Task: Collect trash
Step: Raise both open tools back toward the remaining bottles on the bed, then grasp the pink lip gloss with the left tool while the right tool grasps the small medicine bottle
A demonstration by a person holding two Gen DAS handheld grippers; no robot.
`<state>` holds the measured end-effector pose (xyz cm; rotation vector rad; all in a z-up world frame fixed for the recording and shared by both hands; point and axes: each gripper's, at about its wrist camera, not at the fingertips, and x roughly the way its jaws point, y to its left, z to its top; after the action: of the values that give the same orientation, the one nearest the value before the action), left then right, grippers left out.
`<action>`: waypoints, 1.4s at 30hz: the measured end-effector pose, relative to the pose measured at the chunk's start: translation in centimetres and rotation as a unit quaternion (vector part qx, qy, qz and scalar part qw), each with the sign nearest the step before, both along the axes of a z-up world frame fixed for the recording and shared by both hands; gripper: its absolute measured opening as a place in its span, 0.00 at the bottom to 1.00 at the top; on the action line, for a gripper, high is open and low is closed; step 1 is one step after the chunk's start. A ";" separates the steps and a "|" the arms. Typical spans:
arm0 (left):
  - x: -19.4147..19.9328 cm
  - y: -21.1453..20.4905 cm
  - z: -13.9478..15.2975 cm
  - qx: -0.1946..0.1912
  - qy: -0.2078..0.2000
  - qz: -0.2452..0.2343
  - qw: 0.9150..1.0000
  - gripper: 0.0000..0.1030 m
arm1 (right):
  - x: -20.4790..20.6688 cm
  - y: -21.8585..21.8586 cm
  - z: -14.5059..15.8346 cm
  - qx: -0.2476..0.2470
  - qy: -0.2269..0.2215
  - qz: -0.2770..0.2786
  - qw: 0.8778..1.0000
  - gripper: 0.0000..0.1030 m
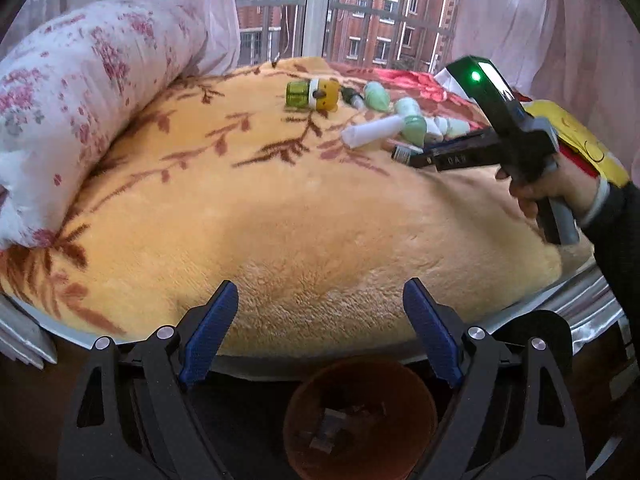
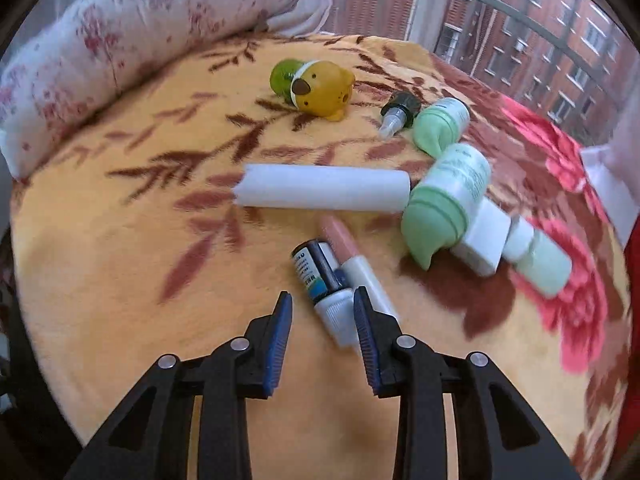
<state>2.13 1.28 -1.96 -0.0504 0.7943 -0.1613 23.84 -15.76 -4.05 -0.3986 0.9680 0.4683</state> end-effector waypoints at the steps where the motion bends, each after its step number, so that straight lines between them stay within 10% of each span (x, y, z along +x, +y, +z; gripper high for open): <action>1: 0.2 0.0 -0.3 -0.005 0.006 -0.001 1.000 0.80 | 0.4 0.0 -0.1 -0.004 0.007 0.003 1.000 0.33; 16: 1.4 -1.5 -0.2 -0.002 0.020 -0.007 1.000 0.80 | 4.0 1.6 -1.5 -0.025 0.083 0.037 0.996 0.24; 22: 4.9 -3.6 1.3 0.001 0.044 -0.016 0.999 0.80 | 0.6 -4.8 2.1 0.090 0.042 -0.031 0.995 0.23; 29: 14.4 -12.1 1.9 0.008 0.064 -0.055 0.996 0.80 | -7.4 -15.3 5.1 0.222 -0.016 -0.127 0.967 0.24; 36: 20.9 -18.7 -0.6 0.139 0.043 -0.259 0.955 0.80 | -13.3 -20.5 5.0 0.276 -0.045 -0.177 0.944 0.24; 42: 25.8 -18.7 -2.6 0.150 0.072 -0.345 0.924 0.80 | -14.7 -21.6 3.6 0.297 -0.038 -0.192 0.935 0.24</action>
<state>27.95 -17.38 -4.54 0.5215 0.9510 -0.7079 9.18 -37.36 -0.40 0.3159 0.7586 0.3623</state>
